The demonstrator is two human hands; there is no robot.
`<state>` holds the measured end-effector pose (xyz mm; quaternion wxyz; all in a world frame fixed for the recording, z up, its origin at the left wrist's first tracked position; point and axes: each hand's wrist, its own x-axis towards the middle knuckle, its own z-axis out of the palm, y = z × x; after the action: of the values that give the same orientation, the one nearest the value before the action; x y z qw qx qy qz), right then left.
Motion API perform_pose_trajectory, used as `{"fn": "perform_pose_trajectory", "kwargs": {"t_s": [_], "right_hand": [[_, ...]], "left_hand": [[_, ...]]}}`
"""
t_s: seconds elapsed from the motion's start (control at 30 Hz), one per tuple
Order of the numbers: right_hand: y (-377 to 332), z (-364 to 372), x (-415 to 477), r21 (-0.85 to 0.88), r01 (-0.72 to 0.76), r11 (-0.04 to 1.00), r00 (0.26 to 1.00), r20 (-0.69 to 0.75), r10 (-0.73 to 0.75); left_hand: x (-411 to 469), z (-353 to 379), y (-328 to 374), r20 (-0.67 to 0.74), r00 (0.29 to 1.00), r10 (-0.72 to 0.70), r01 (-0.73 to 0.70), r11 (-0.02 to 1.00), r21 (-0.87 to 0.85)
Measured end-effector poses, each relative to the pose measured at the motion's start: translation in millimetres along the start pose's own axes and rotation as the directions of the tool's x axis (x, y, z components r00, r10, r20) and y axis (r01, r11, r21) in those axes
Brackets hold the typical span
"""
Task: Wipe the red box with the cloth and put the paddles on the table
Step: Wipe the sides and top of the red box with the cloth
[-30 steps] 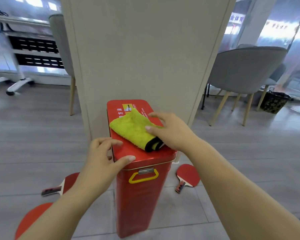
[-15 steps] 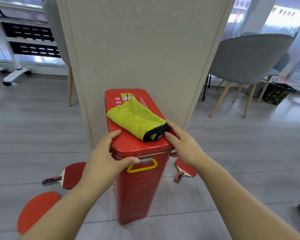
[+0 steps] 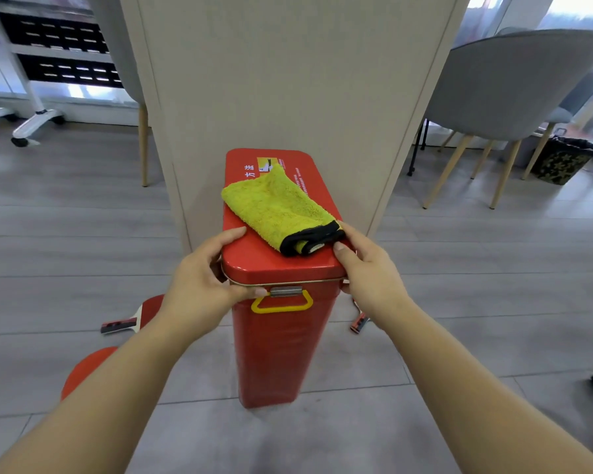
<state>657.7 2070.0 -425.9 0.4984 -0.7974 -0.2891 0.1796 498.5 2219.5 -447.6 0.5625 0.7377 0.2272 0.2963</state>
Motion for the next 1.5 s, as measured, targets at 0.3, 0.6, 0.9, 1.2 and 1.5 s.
{"fn": "perform_pose_trajectory", "kwargs": {"t_s": [0.3,0.6,0.9,1.2,1.5], "right_hand": [[-9.2,32.6,-31.2,0.053,-0.023,0.998,0.998,-0.05,0.026],[-47.8,82.0,-54.7,-0.037,0.121,0.992,0.993,-0.005,-0.121],[-26.7,48.7,-41.6,-0.037,0.224,0.974,0.969,0.115,-0.219],[-13.6,1.2,11.7,-0.091,0.273,0.958,0.96,-0.034,-0.277],[-27.6,-17.1,103.7,-0.365,0.272,0.89,0.962,0.073,-0.264]], "left_hand": [[12.7,-49.0,3.9,0.163,0.986,0.027,-0.043,0.994,0.097],[20.3,-122.2,-8.0,0.077,0.997,0.022,-0.035,0.983,0.18],[-15.0,-97.3,-6.6,-0.153,0.986,0.071,-0.056,0.993,0.102],[-50.0,-66.4,9.5,-0.315,0.93,0.192,-0.055,0.917,0.395],[-54.1,-19.0,40.0,-0.423,0.905,-0.035,0.224,0.887,0.405]]}}
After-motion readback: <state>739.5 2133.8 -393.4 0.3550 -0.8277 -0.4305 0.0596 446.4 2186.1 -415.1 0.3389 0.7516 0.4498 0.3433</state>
